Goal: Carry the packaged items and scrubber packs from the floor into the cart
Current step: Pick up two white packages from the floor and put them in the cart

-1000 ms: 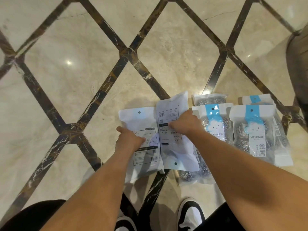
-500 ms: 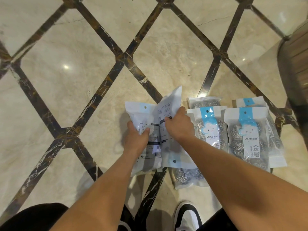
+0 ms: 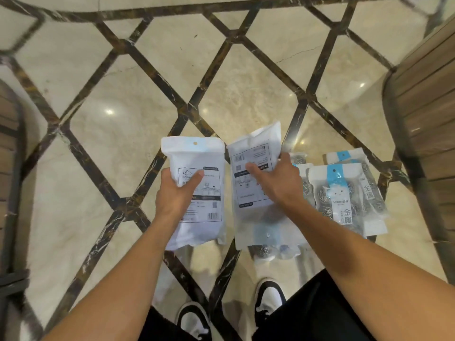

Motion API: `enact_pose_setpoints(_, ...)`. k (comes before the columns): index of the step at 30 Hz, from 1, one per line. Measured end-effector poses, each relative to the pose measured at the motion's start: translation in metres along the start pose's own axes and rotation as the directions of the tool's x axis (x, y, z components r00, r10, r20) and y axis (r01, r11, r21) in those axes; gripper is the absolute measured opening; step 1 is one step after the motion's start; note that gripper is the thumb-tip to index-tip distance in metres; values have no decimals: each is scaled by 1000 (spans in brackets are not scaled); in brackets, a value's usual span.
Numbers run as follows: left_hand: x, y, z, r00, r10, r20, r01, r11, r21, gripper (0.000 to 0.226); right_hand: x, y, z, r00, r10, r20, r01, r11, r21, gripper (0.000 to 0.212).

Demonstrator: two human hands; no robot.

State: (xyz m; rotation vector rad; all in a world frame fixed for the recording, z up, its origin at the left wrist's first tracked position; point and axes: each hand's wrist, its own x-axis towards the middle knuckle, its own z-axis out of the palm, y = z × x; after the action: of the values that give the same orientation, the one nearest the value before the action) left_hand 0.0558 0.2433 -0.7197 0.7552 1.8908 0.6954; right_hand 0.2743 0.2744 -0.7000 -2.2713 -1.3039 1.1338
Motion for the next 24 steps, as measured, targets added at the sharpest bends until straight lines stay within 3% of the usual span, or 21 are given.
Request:
enact_pose_setpoints(3, -35, 61, -36, 998, 51, 28, -48, 996, -81, 41, -22, -31, -62, 999, -37, 0, 37, 999, 33, 65)
enact_pose_setpoints(9, -123, 211, -100, 986, 169, -6, -165, 957, -240, 30, -86, -130, -186, 990, -102, -96, 118, 979, 169, 44)
enact_pose_setpoints(12, -171, 284, -131, 979, 202, 7, -193, 943, -272, 36, -124, -182, -250, 987, -111, -120, 139, 956, 257, 33)
enact_pose_setpoints(19, -287, 436, -201, 966, 258, 2, -247, 926, -286, 53, -217, -291, -401, 981, -168, -93, 191, 898, 396, 60)
enact_pose_setpoints(24, -364, 516, -230, 957, 289, 14, -272, 916, -294, 54, -277, -333, -486, 973, -209, -96, 228, 816, 532, 29)
